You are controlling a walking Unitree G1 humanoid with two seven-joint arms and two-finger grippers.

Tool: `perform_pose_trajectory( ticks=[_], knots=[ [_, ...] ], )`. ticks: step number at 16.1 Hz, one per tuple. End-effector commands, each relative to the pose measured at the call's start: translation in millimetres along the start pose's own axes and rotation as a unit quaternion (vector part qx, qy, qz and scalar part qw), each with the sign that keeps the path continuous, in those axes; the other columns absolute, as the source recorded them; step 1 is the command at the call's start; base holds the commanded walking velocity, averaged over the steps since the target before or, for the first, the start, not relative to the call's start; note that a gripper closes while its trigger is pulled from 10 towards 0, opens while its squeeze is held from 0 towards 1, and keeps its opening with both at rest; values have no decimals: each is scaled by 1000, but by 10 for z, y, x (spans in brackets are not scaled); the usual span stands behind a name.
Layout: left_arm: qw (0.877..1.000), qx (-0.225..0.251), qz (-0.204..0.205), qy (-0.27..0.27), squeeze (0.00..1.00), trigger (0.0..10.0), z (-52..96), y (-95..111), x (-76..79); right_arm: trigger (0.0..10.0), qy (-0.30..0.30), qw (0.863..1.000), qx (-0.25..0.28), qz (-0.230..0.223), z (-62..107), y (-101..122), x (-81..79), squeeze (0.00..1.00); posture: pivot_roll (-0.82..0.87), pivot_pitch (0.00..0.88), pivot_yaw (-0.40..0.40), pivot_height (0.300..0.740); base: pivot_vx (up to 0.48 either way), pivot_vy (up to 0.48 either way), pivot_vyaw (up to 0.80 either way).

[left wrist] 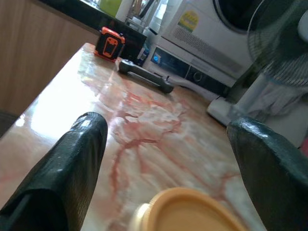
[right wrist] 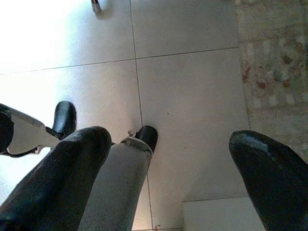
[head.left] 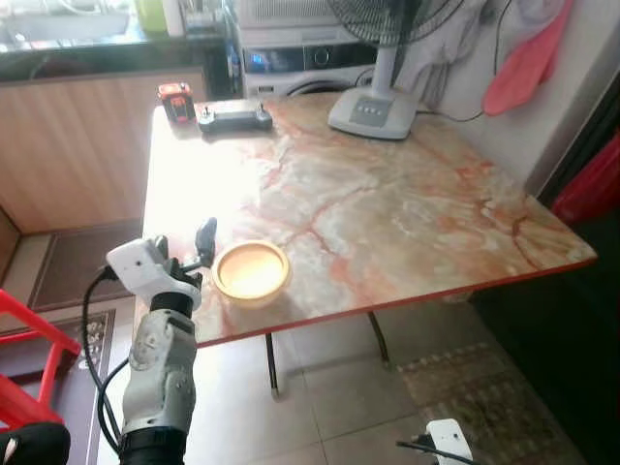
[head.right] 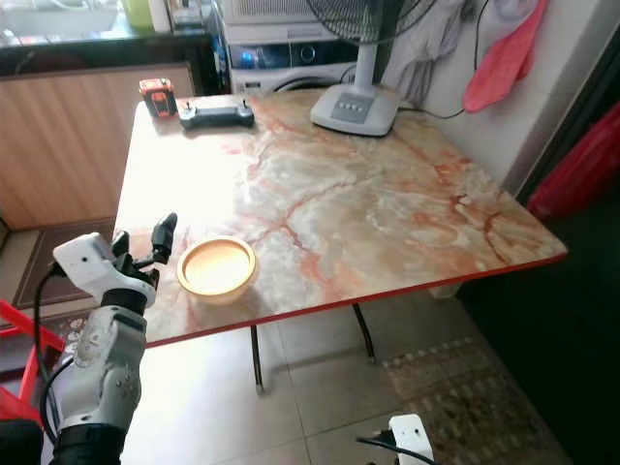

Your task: Restocking fridge

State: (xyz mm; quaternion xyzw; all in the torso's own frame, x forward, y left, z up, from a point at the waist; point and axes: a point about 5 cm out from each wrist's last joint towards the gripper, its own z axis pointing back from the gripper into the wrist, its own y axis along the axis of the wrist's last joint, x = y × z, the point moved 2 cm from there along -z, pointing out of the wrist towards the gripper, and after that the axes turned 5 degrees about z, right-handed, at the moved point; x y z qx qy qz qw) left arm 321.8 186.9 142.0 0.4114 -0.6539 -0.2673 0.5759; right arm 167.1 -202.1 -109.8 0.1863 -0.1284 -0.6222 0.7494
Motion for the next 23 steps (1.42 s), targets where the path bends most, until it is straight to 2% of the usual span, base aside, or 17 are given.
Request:
perform_pose_trajectory(
  ticks=[1,5,6,7,13,14,19,23],
  knots=[
    [1000,-3,18,0,0,10000,-30,4,9,10000,-2,1000,2,-3,0,5,5,0,40,0,-24,740,0,0,0],
    [1000,-16,20,10,0,10000,-108,-6,-41,10000,-3,1000,3,-5,-2,13,1,0,41,0,-21,740,0,0,0],
    [999,-19,42,14,400,10000,-127,-7,-64,10000,-3,1000,3,-6,-3,13,-2,0,39,0,-20,740,0,0,0],
    [999,-20,43,12,1000,10000,-142,-6,-60,10000,-3,1000,3,-6,-3,13,-2,0,41,0,-20,740,0,0,0],
    [997,-44,52,28,1000,10000,-192,-76,-202,10000,-5,1000,3,-7,-3,7,-1,0,34,0,-11,740,0,0,0],
    [996,-59,59,26,0,10000,-176,-136,-226,10000,-5,1000,3,-8,-3,3,-3,0,31,0,-10,740,0,0,0],
    [994,-80,65,25,0,10000,-161,-280,-230,10000,-7,1000,4,-9,-2,-2,-2,0,20,0,-4,740,0,0,0],
    [991,-96,89,22,0,10000,-168,-369,-199,10000,-9,1000,6,-10,-1,6,7,0,19,0,-16,740,0,0,0]
  ],
)
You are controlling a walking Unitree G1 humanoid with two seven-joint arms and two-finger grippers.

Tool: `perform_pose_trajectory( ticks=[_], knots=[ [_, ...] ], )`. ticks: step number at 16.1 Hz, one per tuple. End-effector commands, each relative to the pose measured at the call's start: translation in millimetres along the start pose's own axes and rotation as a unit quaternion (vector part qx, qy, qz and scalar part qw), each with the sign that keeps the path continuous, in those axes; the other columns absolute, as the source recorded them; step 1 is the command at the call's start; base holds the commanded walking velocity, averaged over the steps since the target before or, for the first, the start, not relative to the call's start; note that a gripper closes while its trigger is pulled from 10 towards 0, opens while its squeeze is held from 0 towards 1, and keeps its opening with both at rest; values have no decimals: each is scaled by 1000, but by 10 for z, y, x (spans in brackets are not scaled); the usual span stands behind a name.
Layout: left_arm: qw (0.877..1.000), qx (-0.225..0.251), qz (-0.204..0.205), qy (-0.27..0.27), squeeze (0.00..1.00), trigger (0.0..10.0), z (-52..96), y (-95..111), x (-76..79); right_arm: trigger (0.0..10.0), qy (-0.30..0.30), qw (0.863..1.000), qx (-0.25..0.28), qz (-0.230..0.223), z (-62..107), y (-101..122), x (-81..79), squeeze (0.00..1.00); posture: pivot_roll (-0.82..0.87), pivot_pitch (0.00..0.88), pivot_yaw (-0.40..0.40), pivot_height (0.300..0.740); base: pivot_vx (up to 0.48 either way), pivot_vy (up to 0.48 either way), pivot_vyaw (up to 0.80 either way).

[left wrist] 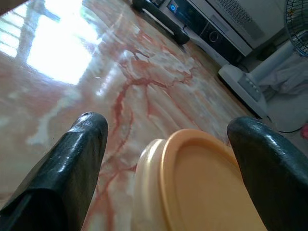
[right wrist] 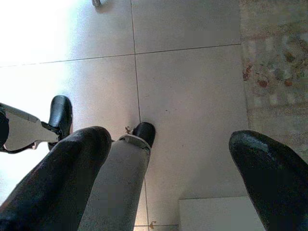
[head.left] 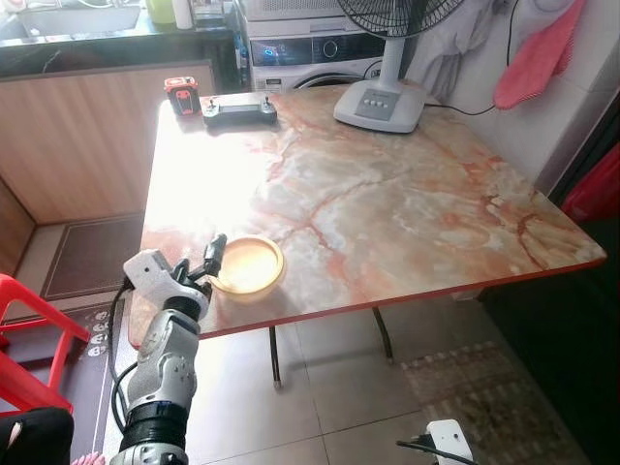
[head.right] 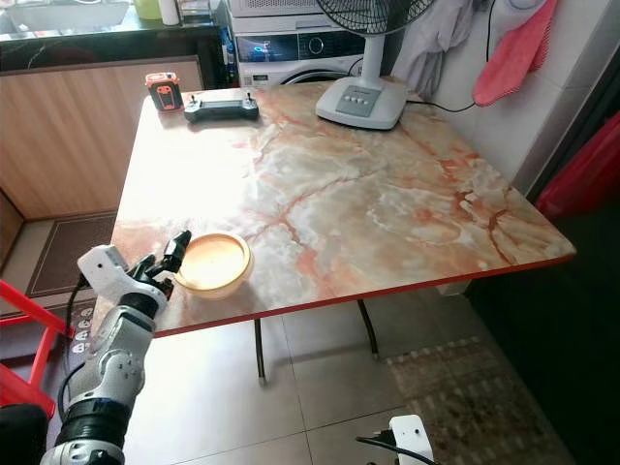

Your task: Restocking fridge

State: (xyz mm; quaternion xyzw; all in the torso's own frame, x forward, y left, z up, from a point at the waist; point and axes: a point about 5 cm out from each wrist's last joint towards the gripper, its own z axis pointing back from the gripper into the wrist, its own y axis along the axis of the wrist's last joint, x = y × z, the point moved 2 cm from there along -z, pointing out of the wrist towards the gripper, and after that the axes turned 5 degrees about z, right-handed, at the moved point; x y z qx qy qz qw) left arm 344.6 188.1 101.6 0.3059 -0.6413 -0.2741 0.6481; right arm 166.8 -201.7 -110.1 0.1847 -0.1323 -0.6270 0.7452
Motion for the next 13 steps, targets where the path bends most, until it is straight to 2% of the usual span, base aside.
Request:
perform_pose_trajectory(
  ticks=[1,9,13],
  knots=[
    [1000,0,16,-5,0,10000,-28,-8,37,10000,-4,1000,5,-4,1,14,12,0,19,0,-18,740,0,0,0],
    [999,-9,51,-12,0,10000,-72,-75,70,10000,-7,1000,6,-6,2,24,21,0,14,0,-22,740,0,0,0],
    [998,-12,59,4,0,10000,-55,-117,1,10000,-7,1000,5,-4,2,25,23,0,15,0,-24,740,0,0,0]
  ],
)
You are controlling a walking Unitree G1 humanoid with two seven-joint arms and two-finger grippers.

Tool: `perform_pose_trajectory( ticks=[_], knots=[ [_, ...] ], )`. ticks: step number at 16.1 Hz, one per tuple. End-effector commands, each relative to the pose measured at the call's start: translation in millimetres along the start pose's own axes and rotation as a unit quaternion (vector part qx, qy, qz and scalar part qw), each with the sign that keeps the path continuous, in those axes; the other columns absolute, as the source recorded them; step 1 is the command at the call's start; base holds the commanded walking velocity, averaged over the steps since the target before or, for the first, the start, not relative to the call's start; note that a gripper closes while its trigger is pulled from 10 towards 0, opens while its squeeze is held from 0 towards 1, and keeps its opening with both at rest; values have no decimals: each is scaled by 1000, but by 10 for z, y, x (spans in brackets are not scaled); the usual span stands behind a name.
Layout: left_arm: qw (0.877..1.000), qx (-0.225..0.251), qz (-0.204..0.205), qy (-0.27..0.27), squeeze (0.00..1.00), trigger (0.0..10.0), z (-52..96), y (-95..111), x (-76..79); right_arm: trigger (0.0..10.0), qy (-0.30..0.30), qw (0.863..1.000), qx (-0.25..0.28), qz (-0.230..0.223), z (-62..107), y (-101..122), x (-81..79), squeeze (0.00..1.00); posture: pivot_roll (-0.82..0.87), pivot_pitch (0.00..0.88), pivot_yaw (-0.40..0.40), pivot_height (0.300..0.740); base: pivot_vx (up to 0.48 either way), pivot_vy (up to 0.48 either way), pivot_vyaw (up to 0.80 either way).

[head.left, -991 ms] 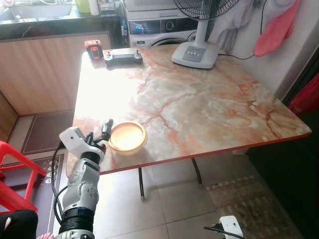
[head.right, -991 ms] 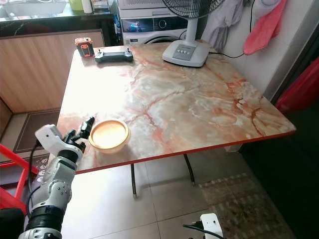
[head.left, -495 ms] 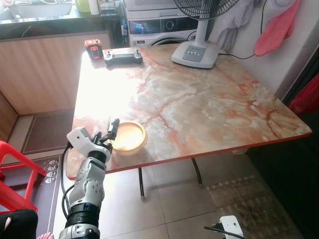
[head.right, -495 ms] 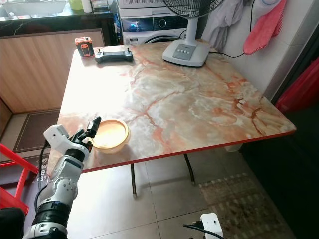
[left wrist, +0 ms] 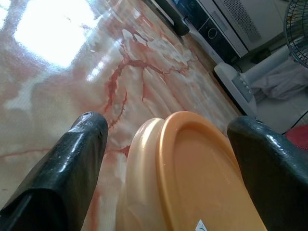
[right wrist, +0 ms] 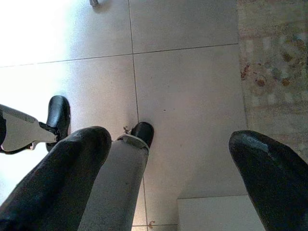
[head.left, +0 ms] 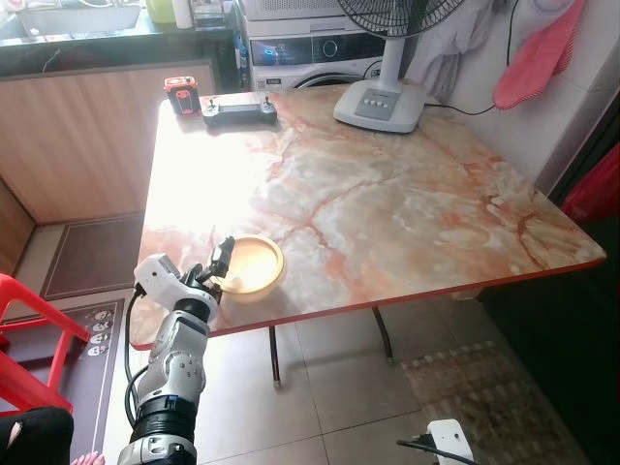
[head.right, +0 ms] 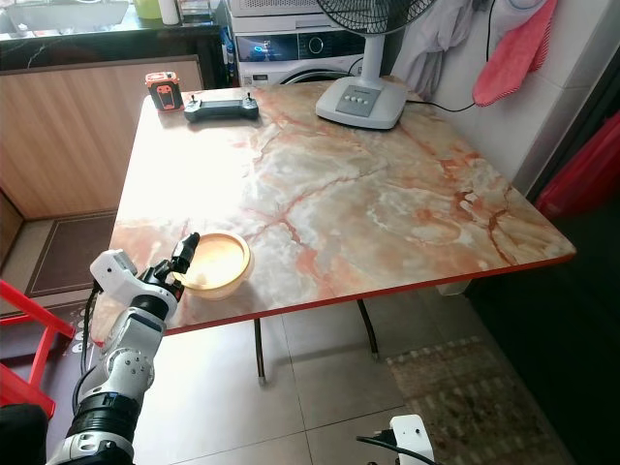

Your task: Restocking fridge

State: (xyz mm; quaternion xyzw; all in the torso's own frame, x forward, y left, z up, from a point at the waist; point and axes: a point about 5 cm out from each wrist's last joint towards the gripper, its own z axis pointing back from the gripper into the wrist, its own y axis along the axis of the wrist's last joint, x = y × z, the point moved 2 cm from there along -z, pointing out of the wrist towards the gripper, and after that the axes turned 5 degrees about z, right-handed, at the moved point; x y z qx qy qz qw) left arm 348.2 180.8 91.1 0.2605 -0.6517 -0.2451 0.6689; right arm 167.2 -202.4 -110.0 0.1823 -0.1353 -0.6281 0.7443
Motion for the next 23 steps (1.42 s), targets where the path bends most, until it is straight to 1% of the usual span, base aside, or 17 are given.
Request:
perform_pose_trajectory(
  ticks=[1,6,7,8,13,14,15,16,23],
  knots=[
    [1000,2,5,0,0,10000,-28,9,17,10000,-3,1000,5,-4,2,23,18,0,12,0,-25,740,0,0,0],
    [1000,-11,20,1,0,10000,-58,-41,6,10000,-5,1000,5,-3,5,24,29,0,6,0,-27,740,0,0,0],
    [999,-22,37,-2,0,10000,-69,-87,20,10000,-6,1000,5,-3,6,25,34,0,6,0,-30,740,0,0,0],
    [999,-29,41,-7,0,10000,-73,-111,34,10000,-6,1000,4,-2,6,25,35,0,6,0,-30,740,0,0,0],
    [998,-57,28,-20,0,10000,-76,-222,93,10000,-8,1000,4,-2,8,22,43,0,1,0,-31,740,0,0,0],
    [997,-62,28,-24,0,8941,-76,-242,103,10000,-8,1000,4,-2,8,21,42,0,2,0,-31,740,0,0,0],
    [997,-64,25,-24,0,1882,-78,-251,104,10000,-8,1000,4,-1,7,20,41,0,1,0,-30,740,0,0,0],
    [997,-65,25,-23,0,0,-78,-254,101,10000,-8,1000,4,-1,7,20,41,0,1,0,-30,740,0,0,0],
    [997,-66,22,-24,0,0,-75,-265,97,10000,-8,1000,4,-2,6,18,37,0,1,0,-30,740,0,0,0]
  ],
)
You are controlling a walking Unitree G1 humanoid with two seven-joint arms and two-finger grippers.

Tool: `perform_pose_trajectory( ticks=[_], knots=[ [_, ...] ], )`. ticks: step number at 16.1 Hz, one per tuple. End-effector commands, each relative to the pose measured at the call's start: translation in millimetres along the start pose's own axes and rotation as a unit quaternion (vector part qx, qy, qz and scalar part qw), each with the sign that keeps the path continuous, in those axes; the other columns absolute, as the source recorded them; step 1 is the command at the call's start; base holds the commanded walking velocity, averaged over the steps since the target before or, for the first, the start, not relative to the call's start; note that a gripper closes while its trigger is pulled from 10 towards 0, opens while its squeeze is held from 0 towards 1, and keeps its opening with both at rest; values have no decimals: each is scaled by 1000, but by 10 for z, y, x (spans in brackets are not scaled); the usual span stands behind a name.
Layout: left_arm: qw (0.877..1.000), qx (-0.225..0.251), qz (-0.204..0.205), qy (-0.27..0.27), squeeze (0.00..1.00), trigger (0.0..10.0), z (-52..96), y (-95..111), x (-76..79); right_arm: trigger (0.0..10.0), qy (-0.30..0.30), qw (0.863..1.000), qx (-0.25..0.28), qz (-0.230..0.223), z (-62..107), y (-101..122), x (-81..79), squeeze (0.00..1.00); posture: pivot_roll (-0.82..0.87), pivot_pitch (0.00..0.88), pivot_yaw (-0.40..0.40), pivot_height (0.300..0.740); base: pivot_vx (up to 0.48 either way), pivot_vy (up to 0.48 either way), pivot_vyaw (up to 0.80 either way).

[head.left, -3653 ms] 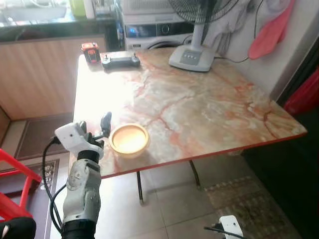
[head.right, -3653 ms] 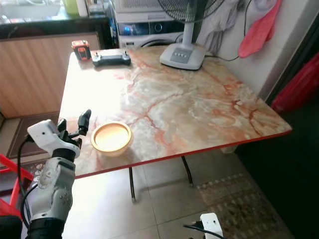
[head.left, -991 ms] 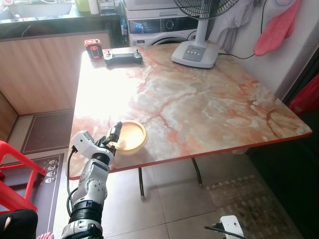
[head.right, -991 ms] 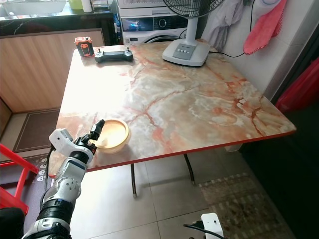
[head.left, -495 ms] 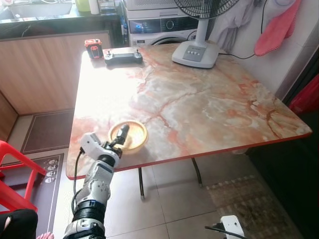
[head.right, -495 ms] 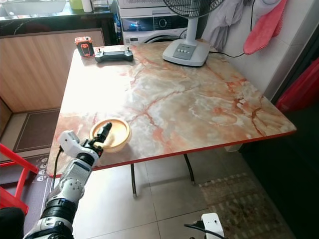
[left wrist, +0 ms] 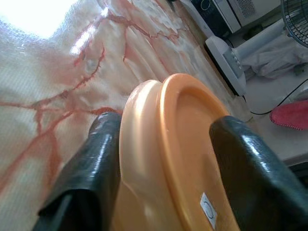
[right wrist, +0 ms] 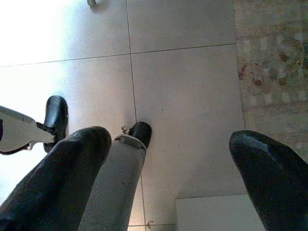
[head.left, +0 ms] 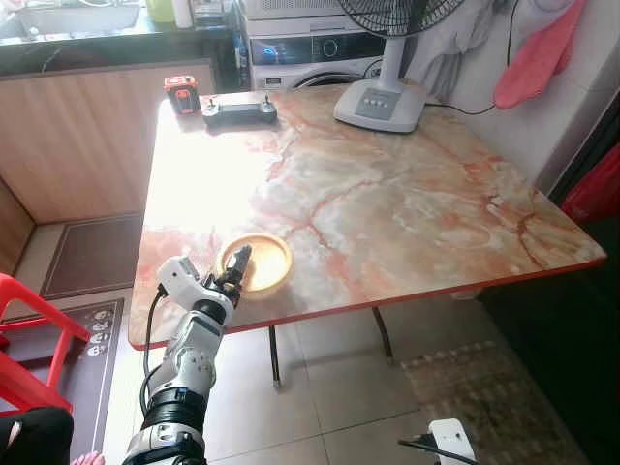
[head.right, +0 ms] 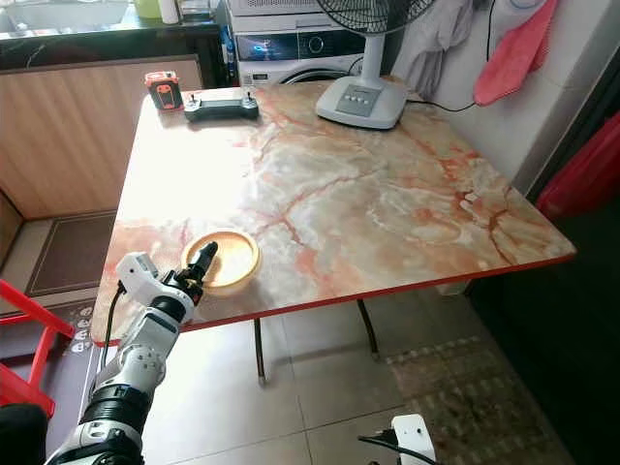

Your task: Restocking fridge

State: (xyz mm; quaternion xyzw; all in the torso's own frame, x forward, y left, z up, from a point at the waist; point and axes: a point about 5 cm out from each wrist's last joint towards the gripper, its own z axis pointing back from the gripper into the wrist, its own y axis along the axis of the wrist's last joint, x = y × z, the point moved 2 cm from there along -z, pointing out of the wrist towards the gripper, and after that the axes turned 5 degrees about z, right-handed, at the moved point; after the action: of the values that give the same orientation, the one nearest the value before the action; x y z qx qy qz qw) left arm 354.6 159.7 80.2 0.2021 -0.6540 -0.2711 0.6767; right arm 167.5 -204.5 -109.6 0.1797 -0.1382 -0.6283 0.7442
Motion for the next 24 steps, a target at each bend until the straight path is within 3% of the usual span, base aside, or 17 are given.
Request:
perform_pose_trajectory(
  ticks=[1,10,19,20,21,23,24],
  knots=[
    [1000,-8,-2,-7,0,0,-21,-35,35,10000,-4,1000,3,-1,2,16,16,0,2,0,-31,740,0,0,0],
    [1000,6,-15,-3,0,0,-26,-8,36,10000,-5,1000,1,8,4,26,31,0,5,0,-40,740,0,0,0],
    [996,86,-19,-32,0,0,10,301,170,10000,-7,1000,1,12,6,23,38,0,16,0,-43,740,0,0,0],
    [993,101,-17,-50,0,1804,39,355,252,10000,-10,1000,1,12,7,18,44,0,19,0,-44,740,0,0,0],
    [989,123,-30,-74,0,10000,114,434,394,10000,-17,1000,1,8,10,4,58,0,27,0,-41,740,0,0,0],
    [987,133,-46,-72,0,10000,177,467,417,10000,-21,1000,1,6,12,-5,65,0,27,0,-35,740,0,0,0],
    [982,172,-75,-34,0,10000,328,594,327,10000,-28,1000,2,-4,14,-22,72,0,26,0,-27,740,0,0,0]
  ],
)
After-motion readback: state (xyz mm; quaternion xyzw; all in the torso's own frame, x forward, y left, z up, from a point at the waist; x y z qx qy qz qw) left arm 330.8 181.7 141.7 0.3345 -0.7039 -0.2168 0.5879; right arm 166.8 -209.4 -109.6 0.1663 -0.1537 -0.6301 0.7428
